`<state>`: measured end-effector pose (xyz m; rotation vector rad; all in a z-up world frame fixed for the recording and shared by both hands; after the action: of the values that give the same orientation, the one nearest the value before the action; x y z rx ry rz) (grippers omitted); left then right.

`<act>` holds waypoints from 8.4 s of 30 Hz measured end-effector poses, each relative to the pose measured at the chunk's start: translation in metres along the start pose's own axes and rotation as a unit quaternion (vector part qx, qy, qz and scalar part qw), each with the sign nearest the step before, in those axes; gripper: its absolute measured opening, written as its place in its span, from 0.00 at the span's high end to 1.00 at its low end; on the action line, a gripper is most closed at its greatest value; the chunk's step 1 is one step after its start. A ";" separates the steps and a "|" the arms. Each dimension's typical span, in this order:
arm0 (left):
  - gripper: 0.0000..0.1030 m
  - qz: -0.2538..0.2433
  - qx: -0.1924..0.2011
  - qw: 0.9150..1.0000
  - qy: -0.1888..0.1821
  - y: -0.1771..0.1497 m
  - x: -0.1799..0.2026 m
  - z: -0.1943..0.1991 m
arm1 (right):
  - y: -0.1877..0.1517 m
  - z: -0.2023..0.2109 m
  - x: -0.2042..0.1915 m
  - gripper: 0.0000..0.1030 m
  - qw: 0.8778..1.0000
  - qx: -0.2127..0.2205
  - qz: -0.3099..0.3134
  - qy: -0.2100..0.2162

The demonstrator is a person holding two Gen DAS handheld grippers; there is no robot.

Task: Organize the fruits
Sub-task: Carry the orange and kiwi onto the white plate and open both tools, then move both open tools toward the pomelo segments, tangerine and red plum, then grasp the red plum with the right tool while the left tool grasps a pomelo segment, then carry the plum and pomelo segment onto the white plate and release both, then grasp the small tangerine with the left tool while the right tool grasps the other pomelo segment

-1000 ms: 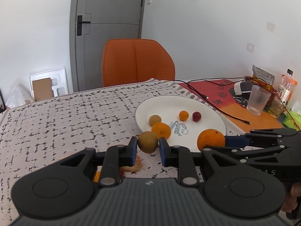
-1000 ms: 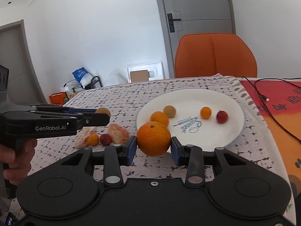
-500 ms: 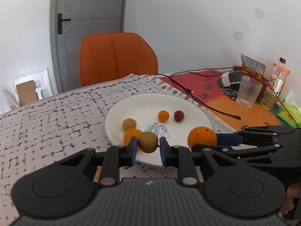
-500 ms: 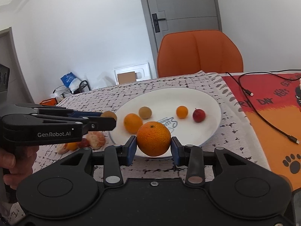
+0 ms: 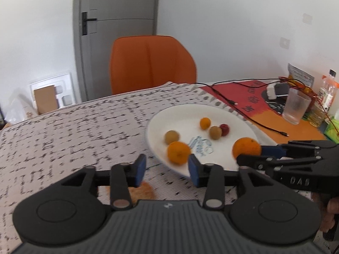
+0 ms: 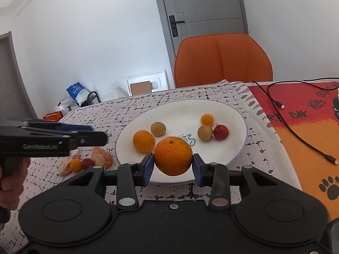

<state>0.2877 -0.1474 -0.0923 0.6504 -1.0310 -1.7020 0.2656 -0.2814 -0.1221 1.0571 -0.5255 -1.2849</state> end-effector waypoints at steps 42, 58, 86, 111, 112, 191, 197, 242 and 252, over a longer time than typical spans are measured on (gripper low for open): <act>0.20 0.077 -0.001 0.992 0.098 -0.065 -0.104 0.064 | 0.003 0.001 -0.086 0.12 0.998 0.011 0.050 0.047; 0.20 0.073 -0.023 0.991 0.106 -0.081 -0.111 0.048 | -0.004 -0.008 -0.112 0.13 0.995 -0.001 0.066 0.074; 0.22 0.107 -0.034 0.981 0.157 -0.090 -0.155 0.063 | -0.026 -0.050 -0.138 0.66 0.990 -0.056 0.070 0.108; 0.47 0.102 -0.022 0.992 0.071 -0.072 -0.116 0.038 | -0.030 -0.073 -0.145 0.80 0.988 -0.071 0.092 0.103; 0.47 0.099 -0.023 0.992 0.070 -0.072 -0.114 0.037 | -0.029 -0.071 -0.144 0.80 0.988 -0.069 0.091 0.103; 0.45 -0.025 0.007 1.000 0.005 -0.004 0.013 0.001 | -0.001 0.007 -0.001 0.72 1.000 0.018 -0.019 0.001; 0.43 -0.008 0.006 1.000 0.029 -0.010 -0.015 0.014 | 0.001 0.006 -0.015 0.67 1.000 0.018 -0.009 0.009; 0.81 0.074 -0.033 0.996 0.043 -0.065 -0.075 0.000 | -0.011 -0.029 -0.096 0.53 0.996 -0.031 0.056 0.063; 0.81 0.079 -0.019 0.996 0.048 -0.060 -0.085 0.016 | -0.018 -0.049 -0.113 0.53 0.993 -0.048 0.076 0.073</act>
<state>0.2759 -0.0547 -0.1409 0.6034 -0.9554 -1.5349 0.2678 -0.1573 -0.1343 1.0027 -0.4206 -1.0791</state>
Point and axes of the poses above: each gripper's, at about its wrist camera, not at the fingertips, and z roughly against the way its jaws point, x to its right, y to its top, the point moved 10 cm from there along -z, roughly the way its jaws point, and after that the axes turned 5 degrees about x, right-handed, at the moved point
